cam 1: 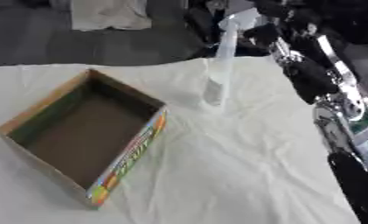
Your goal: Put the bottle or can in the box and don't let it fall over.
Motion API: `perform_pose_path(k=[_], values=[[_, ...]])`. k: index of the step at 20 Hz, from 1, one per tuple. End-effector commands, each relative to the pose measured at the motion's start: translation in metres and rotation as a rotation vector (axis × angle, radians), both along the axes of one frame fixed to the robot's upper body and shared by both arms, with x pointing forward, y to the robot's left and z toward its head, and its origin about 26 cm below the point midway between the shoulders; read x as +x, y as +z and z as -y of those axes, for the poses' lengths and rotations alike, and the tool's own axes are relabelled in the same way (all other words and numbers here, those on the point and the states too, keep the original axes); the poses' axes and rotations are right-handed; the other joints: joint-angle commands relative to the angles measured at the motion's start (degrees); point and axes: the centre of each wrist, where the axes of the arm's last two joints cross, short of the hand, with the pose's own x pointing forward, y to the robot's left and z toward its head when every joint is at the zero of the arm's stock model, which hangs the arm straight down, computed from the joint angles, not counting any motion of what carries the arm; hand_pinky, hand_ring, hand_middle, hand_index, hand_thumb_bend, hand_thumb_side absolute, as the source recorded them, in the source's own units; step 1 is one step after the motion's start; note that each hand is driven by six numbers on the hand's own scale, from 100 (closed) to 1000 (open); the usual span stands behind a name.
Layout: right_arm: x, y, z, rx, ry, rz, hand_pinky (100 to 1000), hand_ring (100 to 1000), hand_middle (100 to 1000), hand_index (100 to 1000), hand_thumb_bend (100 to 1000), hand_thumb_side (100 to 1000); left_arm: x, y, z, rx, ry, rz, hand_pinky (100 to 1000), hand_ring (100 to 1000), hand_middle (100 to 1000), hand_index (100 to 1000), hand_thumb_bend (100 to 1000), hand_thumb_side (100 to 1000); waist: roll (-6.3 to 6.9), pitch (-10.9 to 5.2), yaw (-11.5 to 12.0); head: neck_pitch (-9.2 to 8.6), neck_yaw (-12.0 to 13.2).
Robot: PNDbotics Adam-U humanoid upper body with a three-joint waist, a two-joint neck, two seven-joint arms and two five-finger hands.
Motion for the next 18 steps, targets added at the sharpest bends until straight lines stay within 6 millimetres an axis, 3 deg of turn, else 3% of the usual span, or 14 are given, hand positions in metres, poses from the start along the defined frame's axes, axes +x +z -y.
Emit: perform_pose_path(k=[1, 10, 18], values=[[-0.007, 0.022, 0.004, -0.147, -0.039, 0.049, 909, 736, 906, 798, 100, 324, -0.002, 0.007, -0.002, 0.021, -0.001, 0.020, 936, 575, 703, 618, 184, 844, -0.06, -1.38, -0.2, 0.07, 0.2], [-0.004, 0.052, 0.007, -0.569, -0.105, 0.044, 881, 757, 874, 800, 100, 376, -0.003, 0.006, -0.002, 0.035, -0.012, 0.013, 935, 575, 703, 618, 181, 842, -0.03, -2.04, 0.1, 0.99, 0.0], [0.006, 0.061, 0.020, -0.880, -0.110, 0.009, 878, 795, 887, 810, 100, 396, -0.003, 0.007, -0.001, 0.046, -0.026, 0.009, 934, 573, 703, 617, 180, 842, -0.22, -2.04, 0.3, 0.79, -0.1]])
